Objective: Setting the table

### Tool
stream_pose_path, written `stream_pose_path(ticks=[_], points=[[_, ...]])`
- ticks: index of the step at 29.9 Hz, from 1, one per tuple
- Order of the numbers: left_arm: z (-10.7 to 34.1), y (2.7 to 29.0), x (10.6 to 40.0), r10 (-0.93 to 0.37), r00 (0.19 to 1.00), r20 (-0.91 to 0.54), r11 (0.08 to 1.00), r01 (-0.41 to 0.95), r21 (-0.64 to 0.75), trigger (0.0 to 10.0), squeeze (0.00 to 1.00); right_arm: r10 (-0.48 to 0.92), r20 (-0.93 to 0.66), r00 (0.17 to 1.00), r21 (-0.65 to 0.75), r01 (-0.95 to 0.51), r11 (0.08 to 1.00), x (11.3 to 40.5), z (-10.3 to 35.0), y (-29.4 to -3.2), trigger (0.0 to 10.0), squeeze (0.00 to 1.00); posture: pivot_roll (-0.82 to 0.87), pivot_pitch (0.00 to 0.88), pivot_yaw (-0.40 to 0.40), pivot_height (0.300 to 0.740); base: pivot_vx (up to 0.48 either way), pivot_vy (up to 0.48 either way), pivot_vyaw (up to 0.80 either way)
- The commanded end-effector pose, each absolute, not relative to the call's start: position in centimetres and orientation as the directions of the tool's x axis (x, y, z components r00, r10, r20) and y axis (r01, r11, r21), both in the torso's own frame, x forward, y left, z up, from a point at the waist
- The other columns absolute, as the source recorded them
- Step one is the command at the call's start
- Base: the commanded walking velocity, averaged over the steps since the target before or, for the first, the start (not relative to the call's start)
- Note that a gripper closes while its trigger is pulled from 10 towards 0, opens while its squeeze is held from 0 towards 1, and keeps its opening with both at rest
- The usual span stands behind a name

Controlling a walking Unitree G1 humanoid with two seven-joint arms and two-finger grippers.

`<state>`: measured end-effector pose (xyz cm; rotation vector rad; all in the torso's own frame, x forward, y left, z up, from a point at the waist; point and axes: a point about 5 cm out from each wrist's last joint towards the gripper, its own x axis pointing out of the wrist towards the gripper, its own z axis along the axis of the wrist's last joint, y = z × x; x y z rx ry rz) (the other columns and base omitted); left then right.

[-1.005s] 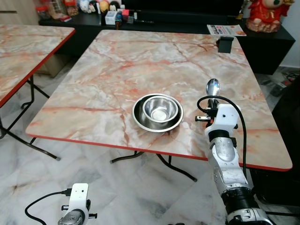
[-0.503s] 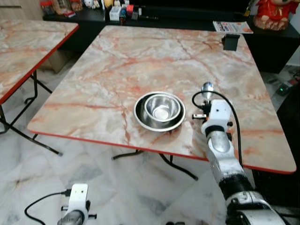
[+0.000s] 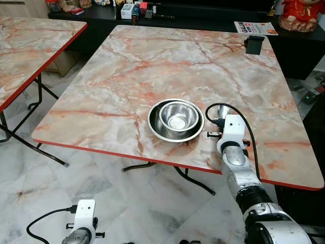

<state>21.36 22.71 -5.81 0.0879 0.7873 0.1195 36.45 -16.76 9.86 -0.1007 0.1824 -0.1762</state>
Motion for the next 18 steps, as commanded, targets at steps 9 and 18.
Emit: stream_pose_path(ticks=[9,18], points=[[-6.36,22.99,20.38,0.145,0.669,-0.729,0.989,-0.077,0.126,10.0,0.0,-0.188,-0.234,0.954,-0.076,0.175,0.982,36.31,8.81,-16.63,10.0,0.0,0.04,0.149,0.003,0.74,0.0,0.0,0.0],[-6.3,23.07,20.47,0.147,0.669,-0.728,0.989,-0.076,0.13,10.0,0.0,-0.18,-0.251,0.951,-0.041,0.176,0.984,36.24,8.47,-16.35,10.0,0.0,0.04,0.149,0.007,0.74,0.0,0.0,0.0]])
